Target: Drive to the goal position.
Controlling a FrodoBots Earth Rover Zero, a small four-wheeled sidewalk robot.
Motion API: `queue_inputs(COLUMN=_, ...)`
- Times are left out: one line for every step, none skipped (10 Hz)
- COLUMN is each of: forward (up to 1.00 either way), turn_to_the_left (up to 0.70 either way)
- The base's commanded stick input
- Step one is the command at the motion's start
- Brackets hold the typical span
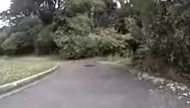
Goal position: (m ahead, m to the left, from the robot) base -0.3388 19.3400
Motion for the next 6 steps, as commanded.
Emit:
queue_inputs(forward=0.5, turn_to_the_left=0.0)
queue_inputs(forward=0.5, turn_to_the_left=0.0)
queue_inputs(forward=0.5, turn_to_the_left=0.0)
queue_inputs(forward=0.5, turn_to_the_left=0.0)
queue_inputs(forward=0.5, turn_to_the_left=0.0)
queue_inputs(forward=0.5, turn_to_the_left=0.0)
